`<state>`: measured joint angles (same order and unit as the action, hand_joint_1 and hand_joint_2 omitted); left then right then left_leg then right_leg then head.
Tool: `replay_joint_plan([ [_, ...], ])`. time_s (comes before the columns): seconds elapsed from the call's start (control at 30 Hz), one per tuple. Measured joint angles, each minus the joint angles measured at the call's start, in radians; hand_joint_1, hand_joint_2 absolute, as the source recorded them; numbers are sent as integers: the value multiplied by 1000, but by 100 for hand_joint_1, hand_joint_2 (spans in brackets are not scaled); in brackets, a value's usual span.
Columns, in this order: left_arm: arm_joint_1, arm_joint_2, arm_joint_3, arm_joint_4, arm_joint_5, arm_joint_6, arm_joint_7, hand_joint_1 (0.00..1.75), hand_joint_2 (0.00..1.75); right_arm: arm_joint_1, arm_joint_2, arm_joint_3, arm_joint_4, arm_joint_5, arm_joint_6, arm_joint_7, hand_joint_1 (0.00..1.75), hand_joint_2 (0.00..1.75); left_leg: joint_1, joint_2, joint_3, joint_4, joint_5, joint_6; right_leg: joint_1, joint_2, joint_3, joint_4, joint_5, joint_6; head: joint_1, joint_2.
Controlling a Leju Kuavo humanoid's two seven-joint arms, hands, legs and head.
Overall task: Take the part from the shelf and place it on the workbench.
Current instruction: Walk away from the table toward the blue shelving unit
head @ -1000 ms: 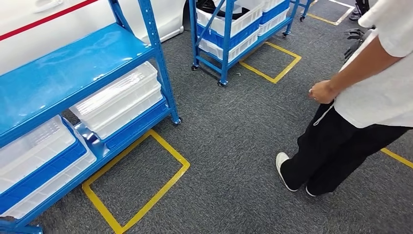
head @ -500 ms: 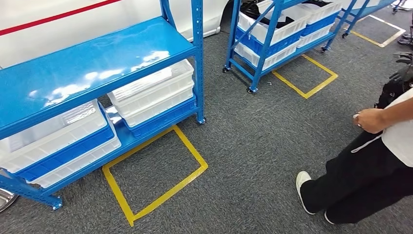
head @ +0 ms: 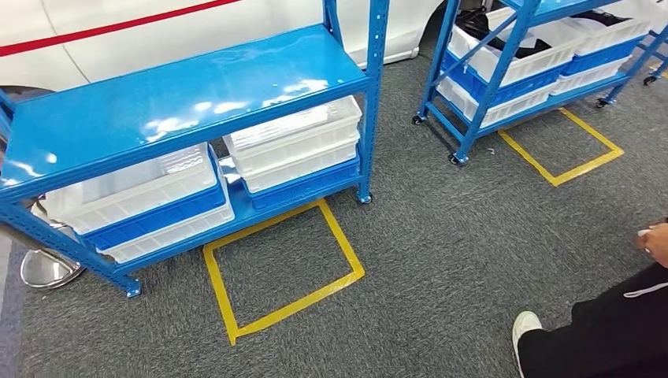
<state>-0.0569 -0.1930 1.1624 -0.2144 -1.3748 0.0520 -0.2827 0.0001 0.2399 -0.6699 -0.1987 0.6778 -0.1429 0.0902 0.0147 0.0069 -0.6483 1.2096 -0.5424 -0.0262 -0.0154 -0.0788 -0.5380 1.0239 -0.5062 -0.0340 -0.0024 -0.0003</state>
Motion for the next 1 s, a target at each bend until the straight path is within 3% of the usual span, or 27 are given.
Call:
replay_joint_plan([
  [0.07, -1, 0, 0, 0, 0, 1, 0, 0, 0, 0, 0, 0, 0, 0, 0, -1, 0, 0, -6, 45, 72, -140, 56, 12, 3, -23, 11, 0, -8, 8, 0, 0],
  [0.13, -4, 0, 0, 0, 0, 2, -2, 0, 0, -1, 0, 0, 0, 1, 0, -2, 0, 0, -13, 67, 99, -197, 68, 25, 6, -42, 19, 0, -14, 19, 0, 0],
  [0.2, -2, 0, 0, 0, 2, 3, -4, 0, 0, -4, -1, 0, 0, 1, 2, -2, 0, 0, -14, 46, 98, -200, 69, 36, 8, -60, 29, -5, -17, 30, 0, 0],
  [0.23, 0, 0, 1, 0, 3, 3, -6, 0, 0, -6, -2, 0, 0, 2, 3, -3, 0, 0, -12, 35, 102, -206, 72, 41, 6, -55, 34, -4, -22, 36, 0, 0],
  [0.3, 0, -1, 2, 0, 5, 4, -8, 0, 0, -6, -3, 0, -1, 3, 7, -3, 0, 0, -5, 11, 110, -218, 80, 54, 3, -4, 19, 43, -58, 46, 1, 0],
  [0.37, -3, -4, 2, 0, 6, 4, -10, 0, 0, -2, -6, -1, -1, 4, 10, -3, 0, 0, -4, -11, 111, -220, 84, 61, 0, 58, -44, 168, -122, 50, 2, 0],
  [0.4, -3, -5, 3, 0, 6, 4, -10, 0, 0, -1, -7, -1, -1, 4, 11, -3, 0, 0, -5, -26, 110, -219, 84, 62, -1, 69, -80, 232, -142, 51, 2, 0],
  [0.43, -3, -6, 4, 0, 6, 4, -10, 0, 0, 0, -8, -2, -1, 4, 11, -3, 0, 0, -6, -41, 110, -218, 84, 63, 0, 74, -105, 269, -143, 52, 2, 0],
  [0.47, -3, -7, 4, 0, 6, 4, -10, 0, 0, 0, -8, -2, -1, 4, 12, -3, 0, 0, -6, -57, 112, -217, 83, 63, 0, 77, -112, 268, -122, 52, 3, 0],
  [0.5, -2, -7, 5, 0, 6, 4, -9, 0, 0, 1, -9, -3, -1, 5, 12, -3, 0, 0, -6, -74, 114, -215, 81, 62, -1, 81, -102, 229, -83, 50, 2, 0],
  [0.57, -3, -8, 6, 0, 6, 5, -7, 0, 0, 4, -10, -5, -1, 8, 12, -2, 0, 0, -7, -103, 113, -208, 76, 56, -5, 128, -55, 97, -5, 46, 2, 0],
  [0.63, -5, -9, 6, 1, 6, 5, -5, 0, 0, 6, -12, -7, -1, 11, 13, 0, 0, 0, -7, -128, 105, -200, 71, 46, -7, 170, -30, 21, 24, 43, 2, 0],
  [0.67, -6, -10, 6, 1, 6, 6, -4, 0, 0, 6, -13, -7, -1, 13, 14, 1, 0, 0, -7, -139, 100, -199, 71, 39, -5, 173, -29, 16, 20, 40, 2, 0],
  [0.73, -4, -9, 6, 1, 5, 7, -3, 0, 0, 5, -12, -7, -1, 14, 14, 2, 0, 0, -3, -150, 95, -198, 70, 27, -3, 148, -24, 12, 21, 31, 2, 0],
  [0.8, -3, -9, 7, 1, 5, 7, -2, 0, 0, 7, -12, -7, -1, 16, 15, 3, 0, 0, -4, -99, 78, -161, 46, 18, -7, 118, -18, 3, 22, 16, 1, 0],
  [0.87, -6, -9, 7, 1, 5, 5, -3, 0, 0, 9, -12, -8, -1, 16, 15, 3, 0, 0, -4, -35, 21, -50, -12, 9, -7, 85, -13, -1, 19, 5, -1, 0],
  [0.93, -8, -9, 7, 1, 7, 2, -5, 0, 0, 11, -12, -10, -1, 14, 14, 2, 0, 0, 0, -17, -40, 63, -50, 2, -5, 57, -10, -1, 10, 5, -1, 0],
  [0.97, -6, -9, 7, 1, 8, 0, -7, 0, 0, 11, -12, -12, -1, 10, 12, 1, 0, 0, 2, -15, -47, 76, -42, 0, -5, 46, -6, -1, 4, 7, -1, 0],
  [1.0, -4, -9, 8, 1, 9, -2, -8, 0, 0, 10, -13, -15, -1, 6, 9, -1, 0, 0, 3, -13, -33, 49, -17, 0, -5, 36, 0, -1, 0, 10, -1, 0],
])
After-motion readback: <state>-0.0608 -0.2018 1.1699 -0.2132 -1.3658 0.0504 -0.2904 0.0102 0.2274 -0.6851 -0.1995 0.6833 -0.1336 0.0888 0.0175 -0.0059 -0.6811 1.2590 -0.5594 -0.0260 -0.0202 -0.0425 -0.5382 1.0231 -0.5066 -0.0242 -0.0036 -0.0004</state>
